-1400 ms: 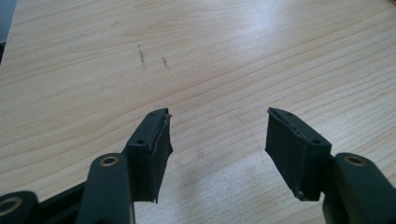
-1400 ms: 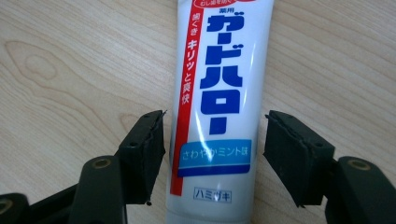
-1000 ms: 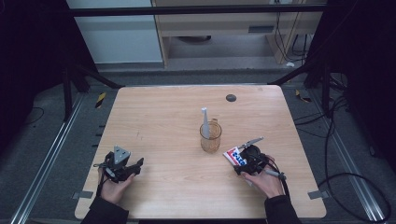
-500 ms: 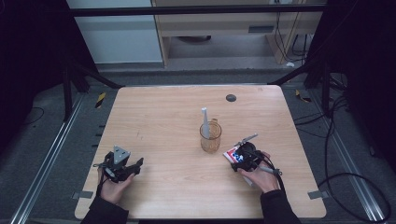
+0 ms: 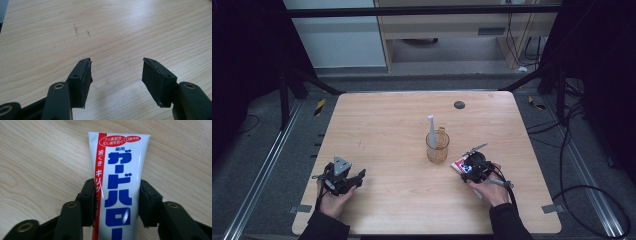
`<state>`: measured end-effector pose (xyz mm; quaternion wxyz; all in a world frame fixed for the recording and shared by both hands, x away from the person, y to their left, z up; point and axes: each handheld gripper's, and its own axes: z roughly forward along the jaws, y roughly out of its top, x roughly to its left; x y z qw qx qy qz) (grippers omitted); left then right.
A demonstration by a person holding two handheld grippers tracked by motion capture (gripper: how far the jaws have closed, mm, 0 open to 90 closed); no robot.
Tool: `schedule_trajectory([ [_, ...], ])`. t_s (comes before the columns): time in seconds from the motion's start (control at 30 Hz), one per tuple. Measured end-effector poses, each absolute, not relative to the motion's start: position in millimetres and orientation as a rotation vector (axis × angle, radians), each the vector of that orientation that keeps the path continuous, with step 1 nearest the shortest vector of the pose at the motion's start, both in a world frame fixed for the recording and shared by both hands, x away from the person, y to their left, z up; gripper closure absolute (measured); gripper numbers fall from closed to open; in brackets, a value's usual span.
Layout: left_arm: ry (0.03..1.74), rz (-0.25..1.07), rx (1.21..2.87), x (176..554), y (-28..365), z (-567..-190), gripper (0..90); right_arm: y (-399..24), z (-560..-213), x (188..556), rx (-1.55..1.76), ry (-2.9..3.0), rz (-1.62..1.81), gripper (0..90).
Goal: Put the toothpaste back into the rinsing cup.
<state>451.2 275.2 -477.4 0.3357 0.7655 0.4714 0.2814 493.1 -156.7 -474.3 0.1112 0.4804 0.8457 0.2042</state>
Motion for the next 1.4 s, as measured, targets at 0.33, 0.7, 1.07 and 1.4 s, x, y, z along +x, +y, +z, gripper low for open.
schedule_trajectory([
  [0.33,1.229,0.735,1.996,451,276,-477,40.1,-160,-467,490,1.428,2.473,0.610,68.1],
  [0.7,1.230,0.734,1.993,451,275,-477,40.1,-171,-442,483,1.415,2.330,0.857,68.4],
  [1.07,1.236,0.733,1.987,452,276,-477,40.2,-175,-410,478,1.349,2.126,1.103,68.5],
  [1.4,1.237,0.732,1.981,452,277,-476,40.2,-172,-385,484,1.291,1.908,1.300,68.5],
])
